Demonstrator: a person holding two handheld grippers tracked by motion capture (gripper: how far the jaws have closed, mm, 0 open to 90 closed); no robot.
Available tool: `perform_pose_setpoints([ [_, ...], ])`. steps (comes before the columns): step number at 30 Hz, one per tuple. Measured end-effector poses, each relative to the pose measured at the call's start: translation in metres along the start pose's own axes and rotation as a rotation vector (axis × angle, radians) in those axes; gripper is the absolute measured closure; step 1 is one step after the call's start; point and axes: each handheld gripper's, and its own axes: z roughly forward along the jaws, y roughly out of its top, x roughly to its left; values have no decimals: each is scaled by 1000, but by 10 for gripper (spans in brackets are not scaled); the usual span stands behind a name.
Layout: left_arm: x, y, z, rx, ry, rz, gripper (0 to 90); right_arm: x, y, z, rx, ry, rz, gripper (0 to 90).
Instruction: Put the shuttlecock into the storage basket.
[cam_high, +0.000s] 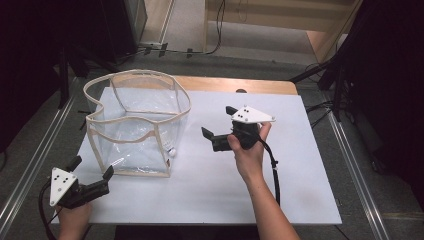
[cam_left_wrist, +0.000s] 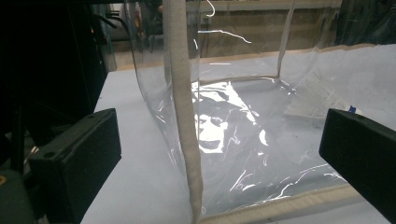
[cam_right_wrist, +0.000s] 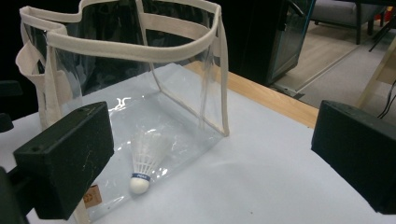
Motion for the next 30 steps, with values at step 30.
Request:
perform_pose_setpoints([
  [30,-1,0,0,0,3,6,0,-30,-43,-45,-11,-115,73,0],
])
